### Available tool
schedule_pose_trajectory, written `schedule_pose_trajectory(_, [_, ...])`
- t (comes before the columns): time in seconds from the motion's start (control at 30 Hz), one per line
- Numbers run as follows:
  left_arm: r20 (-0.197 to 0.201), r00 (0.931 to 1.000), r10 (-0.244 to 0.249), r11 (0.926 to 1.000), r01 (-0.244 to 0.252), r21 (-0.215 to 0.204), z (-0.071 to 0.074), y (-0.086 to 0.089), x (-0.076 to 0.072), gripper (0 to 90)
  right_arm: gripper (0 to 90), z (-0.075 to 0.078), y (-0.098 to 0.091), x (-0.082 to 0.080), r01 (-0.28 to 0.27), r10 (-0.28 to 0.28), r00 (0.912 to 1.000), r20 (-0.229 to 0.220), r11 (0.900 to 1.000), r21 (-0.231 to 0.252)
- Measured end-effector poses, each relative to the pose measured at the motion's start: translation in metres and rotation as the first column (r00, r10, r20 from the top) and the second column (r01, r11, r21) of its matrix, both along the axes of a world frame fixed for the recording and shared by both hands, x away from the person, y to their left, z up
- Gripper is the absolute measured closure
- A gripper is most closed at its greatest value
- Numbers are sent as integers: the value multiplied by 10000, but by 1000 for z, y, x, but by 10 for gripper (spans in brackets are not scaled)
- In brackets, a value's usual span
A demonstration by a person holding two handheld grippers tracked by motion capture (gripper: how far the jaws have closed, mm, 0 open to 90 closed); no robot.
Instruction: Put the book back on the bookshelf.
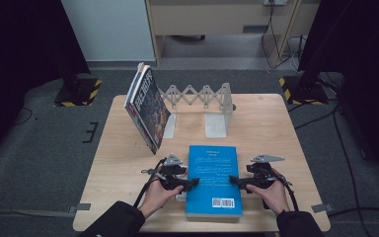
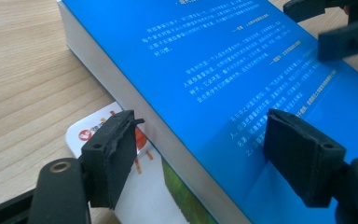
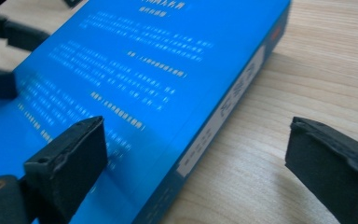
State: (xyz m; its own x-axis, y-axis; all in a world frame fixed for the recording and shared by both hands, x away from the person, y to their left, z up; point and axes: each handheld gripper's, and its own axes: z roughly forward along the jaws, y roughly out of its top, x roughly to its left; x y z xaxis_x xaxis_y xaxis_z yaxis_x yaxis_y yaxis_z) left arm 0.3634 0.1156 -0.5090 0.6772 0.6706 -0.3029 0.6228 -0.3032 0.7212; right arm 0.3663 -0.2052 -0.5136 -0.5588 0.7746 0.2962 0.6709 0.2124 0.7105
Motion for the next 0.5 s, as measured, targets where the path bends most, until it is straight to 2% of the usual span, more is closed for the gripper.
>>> schedule_pose_trajectory(0.1, [40,10000,-24,9999,25,-163,-2,-2,0,235,10,-1,1,0,-424,423,9991,-64,9991,-78])
schedule_pose_trajectory(0.5, [-88,9999,92,9943,-101,-1064,-16,-2,2,154,37,-6,4,2,-467,479,9986,-244,9977,484])
